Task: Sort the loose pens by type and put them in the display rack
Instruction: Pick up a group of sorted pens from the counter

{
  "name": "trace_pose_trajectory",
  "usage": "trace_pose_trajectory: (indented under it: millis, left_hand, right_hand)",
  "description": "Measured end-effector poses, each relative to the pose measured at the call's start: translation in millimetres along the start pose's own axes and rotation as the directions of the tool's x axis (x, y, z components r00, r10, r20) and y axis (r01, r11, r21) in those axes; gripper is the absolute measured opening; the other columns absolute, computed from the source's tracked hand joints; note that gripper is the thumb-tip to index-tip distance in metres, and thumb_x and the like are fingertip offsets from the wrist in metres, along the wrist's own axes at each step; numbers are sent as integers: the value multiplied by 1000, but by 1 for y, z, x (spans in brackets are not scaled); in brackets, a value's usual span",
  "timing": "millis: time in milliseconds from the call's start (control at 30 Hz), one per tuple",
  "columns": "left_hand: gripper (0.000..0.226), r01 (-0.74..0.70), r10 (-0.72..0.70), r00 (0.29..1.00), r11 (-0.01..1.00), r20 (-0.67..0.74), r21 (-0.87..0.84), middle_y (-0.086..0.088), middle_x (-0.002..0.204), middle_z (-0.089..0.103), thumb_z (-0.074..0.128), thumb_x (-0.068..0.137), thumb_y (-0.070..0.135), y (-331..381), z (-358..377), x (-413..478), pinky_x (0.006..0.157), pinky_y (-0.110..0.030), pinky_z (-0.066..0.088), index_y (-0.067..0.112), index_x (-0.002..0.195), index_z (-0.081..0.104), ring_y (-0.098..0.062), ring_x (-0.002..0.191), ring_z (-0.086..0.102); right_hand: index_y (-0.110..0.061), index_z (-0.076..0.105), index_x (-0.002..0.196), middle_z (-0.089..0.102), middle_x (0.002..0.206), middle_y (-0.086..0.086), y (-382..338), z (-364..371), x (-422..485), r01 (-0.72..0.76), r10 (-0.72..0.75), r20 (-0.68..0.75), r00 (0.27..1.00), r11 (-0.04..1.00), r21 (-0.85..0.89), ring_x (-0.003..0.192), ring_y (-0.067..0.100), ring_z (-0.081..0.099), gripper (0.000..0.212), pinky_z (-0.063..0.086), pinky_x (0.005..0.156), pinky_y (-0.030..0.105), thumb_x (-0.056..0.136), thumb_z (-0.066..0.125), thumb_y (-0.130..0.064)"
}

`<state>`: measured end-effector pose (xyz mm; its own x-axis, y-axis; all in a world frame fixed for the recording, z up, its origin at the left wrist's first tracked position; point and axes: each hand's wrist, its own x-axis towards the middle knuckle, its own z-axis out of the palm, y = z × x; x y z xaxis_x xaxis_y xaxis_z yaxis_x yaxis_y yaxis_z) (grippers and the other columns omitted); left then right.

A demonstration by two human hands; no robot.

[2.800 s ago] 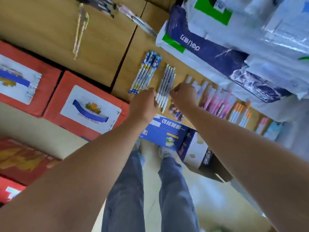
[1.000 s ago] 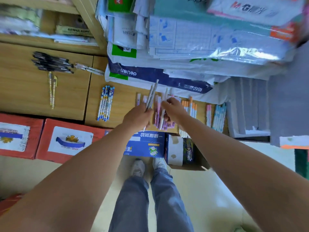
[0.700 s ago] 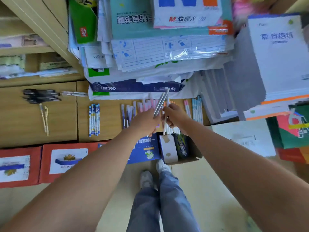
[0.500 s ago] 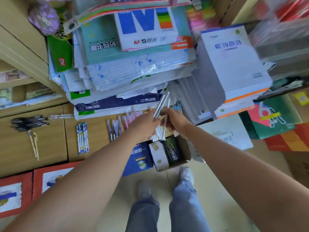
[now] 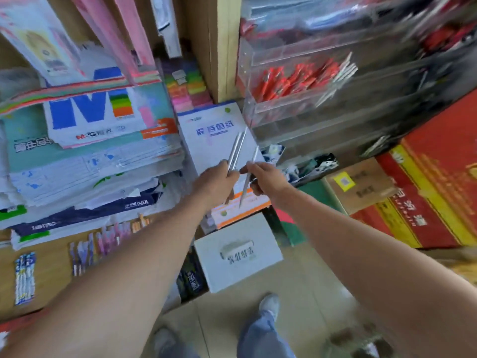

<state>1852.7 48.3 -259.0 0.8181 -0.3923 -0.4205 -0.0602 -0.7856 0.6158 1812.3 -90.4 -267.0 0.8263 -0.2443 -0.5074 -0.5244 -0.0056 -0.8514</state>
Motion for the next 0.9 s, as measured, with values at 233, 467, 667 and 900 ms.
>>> trace_pose_trajectory:
  millis: [233,467,667,900]
  left_hand:
    - [26,-75,77,996,995,-46,59,-9,85,67,37,97,36,90,9,48,76,-47,52,13,101,47,-32,79,62]
    - [22,-171,191,977,968,-94,183,-10,88,62,36,100,32,146,-1,104,62,-37,45,12,99,45,-29,74,58]
    - [25,-197,202,979,972,-25,130,-10,83,64,36,101,37,184,-1,134,70,-49,54,14,104,43,-29,70,64]
    - [22,-165,168,985,984,-38,62,-8,82,66,38,101,37,227,13,165,62,-43,55,28,81,36,-21,60,63]
  right_hand:
    - [-4,59,94,61,71,7,-29,-103,40,23,-19,-130,991,999,34,53,13,59,11,52,56,27,95,58,-15]
    - [-12,58,89,69,79,8,-64,-170,87,116,-84,-352,932,991,71,69,24,69,8,60,76,39,95,56,-15]
    - [-12,58,91,69,76,3,-96,-226,116,220,-159,-509,846,973,62,72,18,71,11,59,78,38,97,52,-19]
    - [-22,51,77,69,74,3,-126,-293,172,284,-236,-603,762,959,-16,73,21,72,17,58,79,45,94,50,-21]
